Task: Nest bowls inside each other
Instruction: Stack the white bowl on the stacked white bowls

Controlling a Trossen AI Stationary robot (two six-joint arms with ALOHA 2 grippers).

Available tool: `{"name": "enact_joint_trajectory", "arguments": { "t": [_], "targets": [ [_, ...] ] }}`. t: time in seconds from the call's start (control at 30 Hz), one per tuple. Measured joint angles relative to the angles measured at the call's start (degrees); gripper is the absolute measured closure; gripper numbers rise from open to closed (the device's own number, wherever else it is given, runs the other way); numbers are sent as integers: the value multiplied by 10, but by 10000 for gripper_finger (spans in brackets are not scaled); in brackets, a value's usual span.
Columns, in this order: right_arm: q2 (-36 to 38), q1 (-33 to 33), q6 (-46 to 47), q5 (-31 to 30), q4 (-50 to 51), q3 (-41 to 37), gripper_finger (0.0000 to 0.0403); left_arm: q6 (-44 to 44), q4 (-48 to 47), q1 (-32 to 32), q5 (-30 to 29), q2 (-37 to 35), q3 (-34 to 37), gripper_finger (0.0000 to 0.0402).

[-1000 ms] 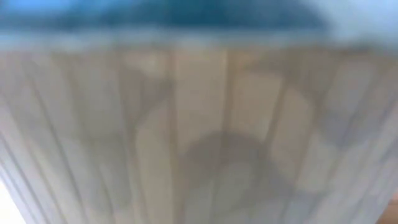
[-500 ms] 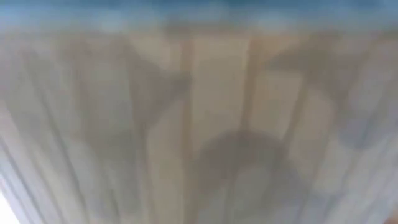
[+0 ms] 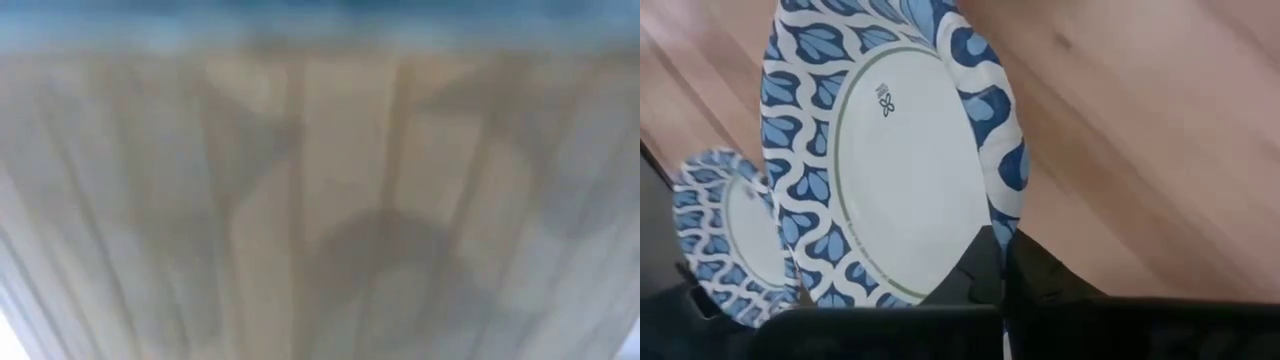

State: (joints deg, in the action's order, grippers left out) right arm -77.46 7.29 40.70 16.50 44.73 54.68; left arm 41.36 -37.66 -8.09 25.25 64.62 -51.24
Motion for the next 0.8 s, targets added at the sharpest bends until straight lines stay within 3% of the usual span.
{"name": "enact_joint_trajectory", "arguments": {
  "t": [0.13, 0.27, 0.63, 0.8],
  "targets": [
    [0, 23, -21, 1, 42, 64, 397, 12, 17, 48, -16, 13, 27, 175],
    [-12, 41, -31, 0, 39, 137, 394, 30, 110, 70, 9, 32, 65, 175],
    [-131, 129, -122, -28, 28, 262, 391, 122, 291, 126, 24, 140, 94, 175],
    [-167, 167, -175, 0, 30, 267, 396, 200, 407, 182, -42, 187, 89, 175]
  ]
}}
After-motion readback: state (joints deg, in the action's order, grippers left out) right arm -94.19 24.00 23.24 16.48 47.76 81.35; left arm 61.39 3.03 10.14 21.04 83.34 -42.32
